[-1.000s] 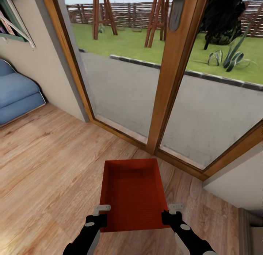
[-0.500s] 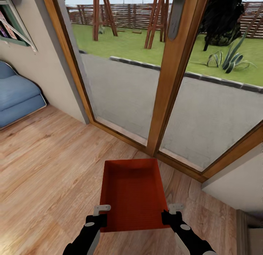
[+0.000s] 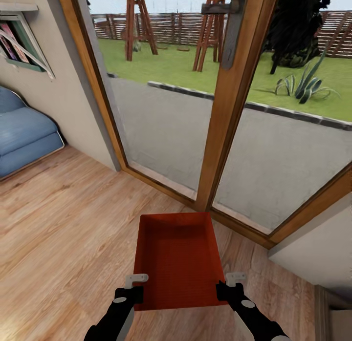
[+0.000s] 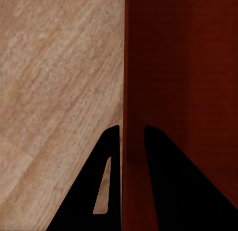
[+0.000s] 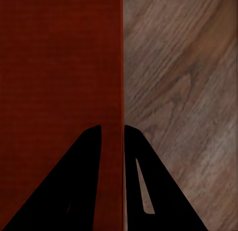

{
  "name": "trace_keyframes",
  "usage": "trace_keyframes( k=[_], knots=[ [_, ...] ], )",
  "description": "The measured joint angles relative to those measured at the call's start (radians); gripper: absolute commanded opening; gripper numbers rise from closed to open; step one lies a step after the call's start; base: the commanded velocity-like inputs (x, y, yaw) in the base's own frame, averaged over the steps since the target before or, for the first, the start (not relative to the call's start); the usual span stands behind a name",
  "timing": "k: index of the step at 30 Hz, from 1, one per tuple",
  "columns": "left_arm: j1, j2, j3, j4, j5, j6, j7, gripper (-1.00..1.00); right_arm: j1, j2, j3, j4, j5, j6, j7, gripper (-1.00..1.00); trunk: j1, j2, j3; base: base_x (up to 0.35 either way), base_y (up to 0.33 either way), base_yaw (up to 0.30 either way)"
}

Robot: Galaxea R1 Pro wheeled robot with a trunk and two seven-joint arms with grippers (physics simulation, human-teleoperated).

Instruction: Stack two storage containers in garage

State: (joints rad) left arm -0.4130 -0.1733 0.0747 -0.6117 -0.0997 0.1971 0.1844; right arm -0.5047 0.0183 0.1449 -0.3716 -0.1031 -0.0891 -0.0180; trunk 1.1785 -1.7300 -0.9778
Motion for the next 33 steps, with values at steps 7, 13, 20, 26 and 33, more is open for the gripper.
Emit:
trace_keyframes(
  k=[7, 13, 20, 26, 33],
  knots=[
    [0.000, 0.000, 0.000, 0.000, 0.001, 0.000, 0.000, -1.00, 0.000, 0.000, 0.000, 0.000, 0.000, 0.001, 0.000, -1.00, -0.027, 0.049, 0.033, 0.000, 0.000, 0.000],
    [0.000, 0.000, 0.000, 0.001, 0.001, -0.001, 0.000, -1.00, 0.000, 0.000, 0.000, -0.001, 0.001, 0.001, 0.000, -1.00, -0.050, 0.091, 0.061, 0.000, 0.000, 0.000],
    [0.000, 0.000, 0.000, 0.001, 0.002, -0.003, 0.000, -1.00, 0.000, 0.000, 0.000, -0.001, 0.001, 0.001, 0.000, -1.00, -0.077, 0.140, 0.094, 0.000, 0.000, 0.000],
    [0.000, 0.000, 0.000, 0.001, 0.002, -0.003, 0.000, -1.00, 0.000, 0.000, 0.000, -0.001, 0.001, 0.001, 0.000, -1.00, -0.100, 0.182, 0.122, 0.000, 0.000, 0.000],
    [0.000, 0.000, 0.000, 0.001, 0.002, -0.003, 0.000, -1.00, 0.000, 0.000, 0.000, -0.001, 0.001, 0.001, 0.000, -1.00, -0.127, 0.231, 0.155, 0.000, 0.000, 0.000]
  ],
)
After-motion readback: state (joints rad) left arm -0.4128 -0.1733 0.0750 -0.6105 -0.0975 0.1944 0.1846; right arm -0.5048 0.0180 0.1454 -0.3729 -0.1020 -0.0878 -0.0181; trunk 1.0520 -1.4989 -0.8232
